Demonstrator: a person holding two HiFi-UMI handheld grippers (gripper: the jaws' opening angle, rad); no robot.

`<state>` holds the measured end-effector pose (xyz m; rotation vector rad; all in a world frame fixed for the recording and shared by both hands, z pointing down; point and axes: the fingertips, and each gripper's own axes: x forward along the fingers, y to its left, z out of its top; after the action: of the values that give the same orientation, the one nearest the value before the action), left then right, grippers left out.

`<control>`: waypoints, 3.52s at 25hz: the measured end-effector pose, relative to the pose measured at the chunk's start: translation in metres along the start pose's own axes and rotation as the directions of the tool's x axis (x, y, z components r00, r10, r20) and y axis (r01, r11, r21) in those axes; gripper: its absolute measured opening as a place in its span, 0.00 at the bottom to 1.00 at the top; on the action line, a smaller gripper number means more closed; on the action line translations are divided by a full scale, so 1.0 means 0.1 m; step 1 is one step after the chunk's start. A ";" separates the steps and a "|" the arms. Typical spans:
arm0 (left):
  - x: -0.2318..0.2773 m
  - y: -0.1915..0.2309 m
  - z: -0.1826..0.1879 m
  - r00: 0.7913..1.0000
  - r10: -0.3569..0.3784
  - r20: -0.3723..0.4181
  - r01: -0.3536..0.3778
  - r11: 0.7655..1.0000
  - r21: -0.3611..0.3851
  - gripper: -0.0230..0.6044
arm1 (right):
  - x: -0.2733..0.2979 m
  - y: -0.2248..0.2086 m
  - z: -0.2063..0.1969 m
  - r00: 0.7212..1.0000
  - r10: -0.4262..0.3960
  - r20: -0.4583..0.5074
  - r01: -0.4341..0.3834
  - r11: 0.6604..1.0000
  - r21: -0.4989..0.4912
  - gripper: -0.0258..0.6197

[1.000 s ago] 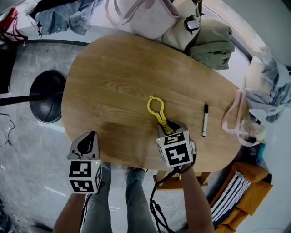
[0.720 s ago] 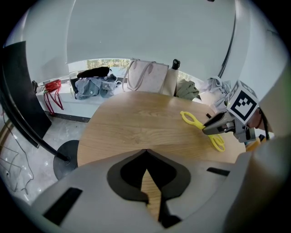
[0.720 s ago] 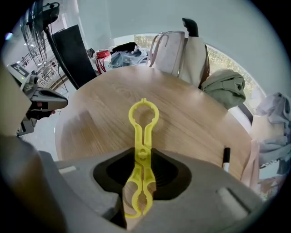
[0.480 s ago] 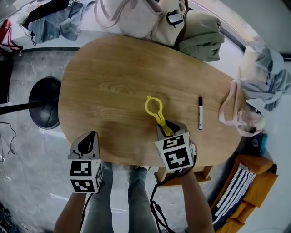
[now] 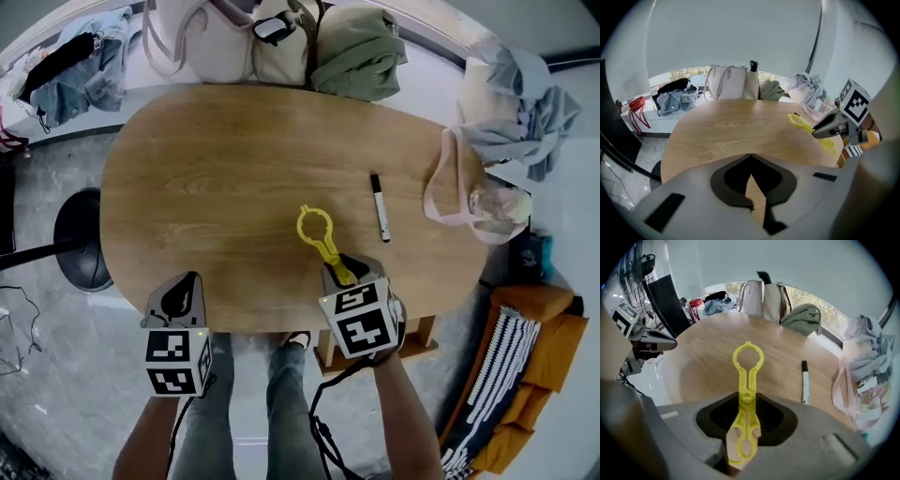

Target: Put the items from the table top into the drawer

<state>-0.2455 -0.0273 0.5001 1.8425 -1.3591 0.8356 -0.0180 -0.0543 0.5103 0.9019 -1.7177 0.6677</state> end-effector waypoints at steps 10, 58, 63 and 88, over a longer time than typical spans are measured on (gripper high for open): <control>0.00 -0.64 -0.12 0.997 -0.075 -0.025 0.078 0.992 0.101 0.03 | -0.33 -0.21 -0.65 0.999 -0.045 -0.001 0.045 0.994 0.095 0.22; -0.06 -2.59 0.09 0.925 -0.332 -0.187 0.377 0.732 0.568 0.03 | -1.23 -0.25 -2.60 0.961 -0.272 -0.051 0.204 0.570 0.796 0.22; -0.01 -2.72 0.22 0.908 -0.357 -0.218 0.412 0.673 0.615 0.03 | -1.19 -0.20 -2.62 0.955 -0.288 -0.063 0.193 0.449 0.872 0.22; 0.38 -3.23 0.37 0.889 -0.354 -0.291 0.447 0.527 0.723 0.03 | -1.13 -0.37 -2.99 0.923 -0.370 -0.111 0.049 -0.174 0.983 0.22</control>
<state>0.0791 -0.0081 0.4612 2.5716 -0.4053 1.3730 0.1920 0.1886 0.4950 2.4069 -0.7427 1.8227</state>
